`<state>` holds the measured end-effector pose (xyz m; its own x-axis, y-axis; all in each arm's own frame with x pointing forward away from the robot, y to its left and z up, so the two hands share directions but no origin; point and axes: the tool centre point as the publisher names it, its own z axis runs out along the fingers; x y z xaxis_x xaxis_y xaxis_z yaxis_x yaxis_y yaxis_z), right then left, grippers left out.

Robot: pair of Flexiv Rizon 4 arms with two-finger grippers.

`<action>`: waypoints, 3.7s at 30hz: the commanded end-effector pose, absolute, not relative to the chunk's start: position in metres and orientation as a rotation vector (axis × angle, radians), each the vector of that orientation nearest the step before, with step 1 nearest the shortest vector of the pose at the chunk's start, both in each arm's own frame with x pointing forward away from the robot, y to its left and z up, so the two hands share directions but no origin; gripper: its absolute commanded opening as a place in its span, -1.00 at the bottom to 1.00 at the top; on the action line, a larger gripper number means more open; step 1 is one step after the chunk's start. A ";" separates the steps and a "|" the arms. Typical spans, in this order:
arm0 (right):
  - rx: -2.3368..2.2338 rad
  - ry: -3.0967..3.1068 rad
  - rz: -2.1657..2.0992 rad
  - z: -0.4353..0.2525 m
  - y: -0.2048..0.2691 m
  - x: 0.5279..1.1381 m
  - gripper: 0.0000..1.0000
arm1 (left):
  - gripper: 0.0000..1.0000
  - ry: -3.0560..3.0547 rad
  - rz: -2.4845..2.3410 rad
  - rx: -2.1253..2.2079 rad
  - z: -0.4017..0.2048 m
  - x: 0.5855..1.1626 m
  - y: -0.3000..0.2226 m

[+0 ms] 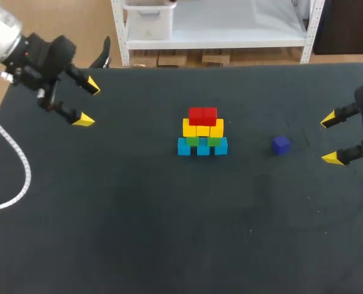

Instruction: Place the blue cubes, place green cubes on the blue cubes, place the yellow cubes on the green cubes, then place the red cubes on the yellow cubes, and place purple cube on the red cubes.

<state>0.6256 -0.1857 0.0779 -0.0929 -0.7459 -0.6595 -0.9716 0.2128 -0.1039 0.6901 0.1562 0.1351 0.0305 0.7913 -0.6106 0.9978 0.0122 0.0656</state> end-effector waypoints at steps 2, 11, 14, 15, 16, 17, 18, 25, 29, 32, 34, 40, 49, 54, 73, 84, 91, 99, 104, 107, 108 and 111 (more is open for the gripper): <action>-1.587 1.891 0.491 0.077 -0.186 0.627 1.00 | 1.00 1.728 -0.610 1.785 0.139 0.682 0.167; -1.587 1.891 0.491 0.077 -0.186 0.627 1.00 | 1.00 1.736 -0.588 1.835 0.146 0.678 0.171; -1.587 1.891 0.491 0.077 -0.186 0.627 1.00 | 1.00 1.736 -0.588 1.835 0.146 0.678 0.171; -1.616 1.859 0.483 0.078 -0.186 0.629 1.00 | 1.00 1.736 -0.588 1.835 0.146 0.678 0.171; -1.653 1.858 0.459 0.079 -0.185 0.633 1.00 | 1.00 1.736 -0.588 1.835 0.146 0.678 0.171; -1.684 1.845 0.441 0.080 -0.185 0.637 1.00 | 1.00 1.736 -0.588 1.835 0.146 0.678 0.171; -1.714 1.832 0.433 0.082 -0.184 0.640 1.00 | 1.00 1.736 -0.588 1.835 0.146 0.678 0.171; -1.998 1.679 0.426 0.082 -0.170 0.668 1.00 | 1.00 1.736 -0.588 1.835 0.146 0.678 0.171; -2.144 1.552 0.441 0.072 -0.156 0.676 1.00 | 1.00 1.736 -0.588 1.835 0.146 0.678 0.171; -2.258 1.449 0.392 0.059 -0.146 0.676 1.00 | 1.00 1.736 -0.588 1.835 0.146 0.678 0.171; -2.320 1.406 0.373 0.051 -0.141 0.677 1.00 | 1.00 1.736 -0.588 1.835 0.146 0.678 0.171; -2.402 1.348 0.333 0.034 -0.135 0.686 1.00 | 1.00 1.736 -0.588 1.835 0.146 0.678 0.171; -2.362 1.393 0.312 0.018 -0.134 0.709 1.00 | 1.00 1.736 -0.588 1.835 0.146 0.678 0.171; -2.356 1.401 0.326 0.012 -0.138 0.715 1.00 | 1.00 1.736 -0.588 1.835 0.146 0.678 0.171; -2.406 1.379 0.358 -0.002 -0.134 0.721 0.12 | 1.00 1.736 -0.588 1.835 0.146 0.678 0.171; -2.414 1.405 0.367 -0.003 -0.133 0.716 -1.00 | 1.00 1.736 -0.588 1.835 0.146 0.678 0.171; -2.214 1.685 0.377 0.026 -0.135 0.710 -1.00 | 1.00 1.736 -0.588 1.835 0.146 0.678 0.171; -1.809 2.074 0.261 0.076 -0.132 0.705 -1.00 | 1.00 1.736 -0.588 1.835 0.146 0.678 0.171; -1.595 2.152 0.183 0.111 -0.123 0.701 -1.00 | 1.00 1.736 -0.588 1.835 0.146 0.678 0.171; -1.503 2.175 0.146 0.125 -0.117 0.699 -1.00 | 1.00 1.736 -0.588 1.835 0.146 0.678 0.171; -1.458 2.181 0.152 0.129 -0.114 0.697 -1.00 | 1.00 1.736 -0.588 1.835 0.146 0.678 0.171; -1.427 2.175 0.158 0.136 -0.104 0.694 -1.00 | 1.00 1.736 -0.588 1.835 0.146 0.678 0.171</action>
